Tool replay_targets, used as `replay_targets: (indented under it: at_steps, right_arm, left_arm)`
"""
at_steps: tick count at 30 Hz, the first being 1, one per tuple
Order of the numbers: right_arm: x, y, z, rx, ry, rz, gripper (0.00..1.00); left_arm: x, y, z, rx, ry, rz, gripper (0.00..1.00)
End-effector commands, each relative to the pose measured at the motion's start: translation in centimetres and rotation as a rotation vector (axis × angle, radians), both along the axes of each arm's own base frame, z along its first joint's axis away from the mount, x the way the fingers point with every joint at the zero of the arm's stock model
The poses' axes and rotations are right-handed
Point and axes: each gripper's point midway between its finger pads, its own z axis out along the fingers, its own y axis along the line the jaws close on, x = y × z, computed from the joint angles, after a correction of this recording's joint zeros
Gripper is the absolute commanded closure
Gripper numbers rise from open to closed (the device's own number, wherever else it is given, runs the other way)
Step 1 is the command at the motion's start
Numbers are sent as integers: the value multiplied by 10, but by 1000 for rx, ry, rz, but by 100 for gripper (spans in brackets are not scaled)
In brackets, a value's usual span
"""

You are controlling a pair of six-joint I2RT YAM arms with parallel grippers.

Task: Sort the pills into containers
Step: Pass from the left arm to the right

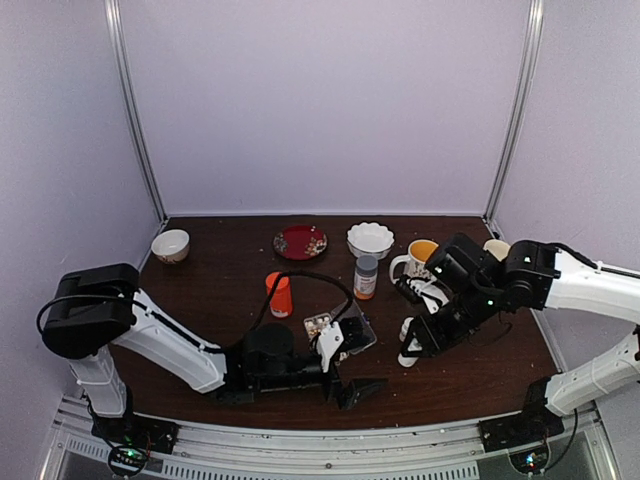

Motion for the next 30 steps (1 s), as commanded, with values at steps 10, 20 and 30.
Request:
replay_targets:
  at_steps: [10, 20, 30]
  right_arm:
    - [-2, 18, 68, 113, -148, 236, 92]
    - [3, 37, 100, 223, -174, 223, 93]
    - [6, 56, 113, 283, -148, 216, 95]
  left_arm:
    - [9, 44, 79, -283, -28, 94, 2]
    - [35, 86, 107, -509, 34, 247, 2]
    - [19, 66, 109, -404, -152, 150, 6]
